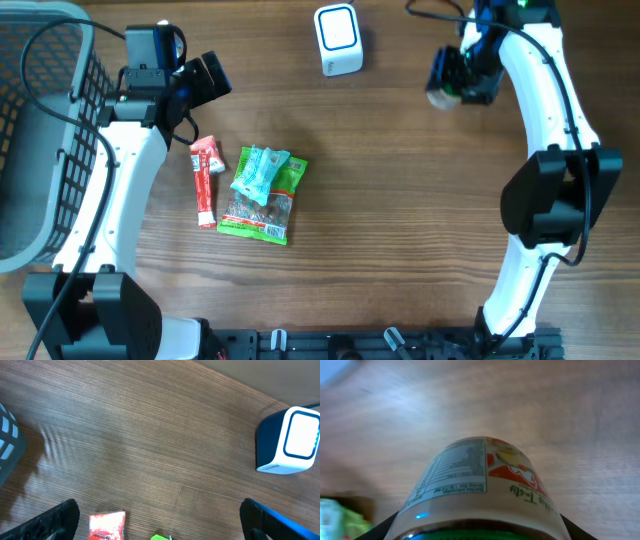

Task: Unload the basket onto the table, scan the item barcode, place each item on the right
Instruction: 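Lower the jar onto the table at right and open the right gripper, then reach the right gripper to the teal snack packet and grasp it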

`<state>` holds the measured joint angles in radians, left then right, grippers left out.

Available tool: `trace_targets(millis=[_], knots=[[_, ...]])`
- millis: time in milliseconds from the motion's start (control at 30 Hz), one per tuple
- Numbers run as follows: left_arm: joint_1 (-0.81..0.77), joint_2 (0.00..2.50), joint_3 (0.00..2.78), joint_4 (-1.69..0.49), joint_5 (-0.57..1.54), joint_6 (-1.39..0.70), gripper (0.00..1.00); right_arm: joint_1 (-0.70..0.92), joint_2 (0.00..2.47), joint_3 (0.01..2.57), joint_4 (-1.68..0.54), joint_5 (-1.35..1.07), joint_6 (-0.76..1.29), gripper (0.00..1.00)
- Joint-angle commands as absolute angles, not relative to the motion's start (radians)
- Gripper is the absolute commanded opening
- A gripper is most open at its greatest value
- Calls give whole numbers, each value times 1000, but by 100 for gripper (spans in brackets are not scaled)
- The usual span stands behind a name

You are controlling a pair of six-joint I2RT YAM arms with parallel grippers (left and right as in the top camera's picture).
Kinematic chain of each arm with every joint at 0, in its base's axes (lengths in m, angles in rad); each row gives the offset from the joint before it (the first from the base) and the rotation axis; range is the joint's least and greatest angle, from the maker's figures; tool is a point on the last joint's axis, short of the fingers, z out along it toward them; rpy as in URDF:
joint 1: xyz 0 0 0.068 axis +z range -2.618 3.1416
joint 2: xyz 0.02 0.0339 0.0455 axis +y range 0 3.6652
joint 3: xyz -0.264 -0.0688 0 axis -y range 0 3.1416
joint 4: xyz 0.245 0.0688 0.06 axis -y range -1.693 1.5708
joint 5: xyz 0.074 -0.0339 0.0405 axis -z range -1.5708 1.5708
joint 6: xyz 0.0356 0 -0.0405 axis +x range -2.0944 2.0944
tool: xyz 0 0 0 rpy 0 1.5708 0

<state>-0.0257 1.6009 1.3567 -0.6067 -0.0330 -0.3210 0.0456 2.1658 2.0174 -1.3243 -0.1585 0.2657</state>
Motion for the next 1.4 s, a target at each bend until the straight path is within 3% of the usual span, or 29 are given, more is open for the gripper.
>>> trace_targets(millis=[0,333,367,400,467,533,600,900,1133,1167,1233,1367], knots=[[-26,1610,1356,-604,-43,-323,100,48,2183,1936,-1312,-124,210,14],[-26,1610,1356,-604,-43,-323,100,48,2183,1695,-1253,-60,209,15],[-26,1610,1356,-604,-43,-323,100,48,2183,1673,-1237,-60,208,20],[-26,1610,1356,-604,-43,-323,100,48,2183,1667,-1229,-60,209,43],[-26,1610,1356,-604,-43,-323,100,48,2182,1667,-1230,-60,200,60],[-26,1610,1356,-604,-43,-323,100,48,2178,1679,-1231,-55,183,74],[-26,1610,1356,-604,-43,-323,100,47,2165,1701,-1238,-52,183,80],[-26,1610,1356,-604,-43,-323,100,47,2012,1789,-1262,-6,179,86],[-26,1610,1356,-604,-43,-323,100,141,1877,1868,-1252,-353,70,84],[-26,1610,1356,-604,-43,-323,100,164,1877,1865,-1235,-404,72,86],[-26,1610,1356,-604,-43,-323,100,218,1879,1834,-1174,-487,102,100],[-26,1610,1356,-604,-43,-323,100,345,1882,1736,-1027,-529,199,100]])
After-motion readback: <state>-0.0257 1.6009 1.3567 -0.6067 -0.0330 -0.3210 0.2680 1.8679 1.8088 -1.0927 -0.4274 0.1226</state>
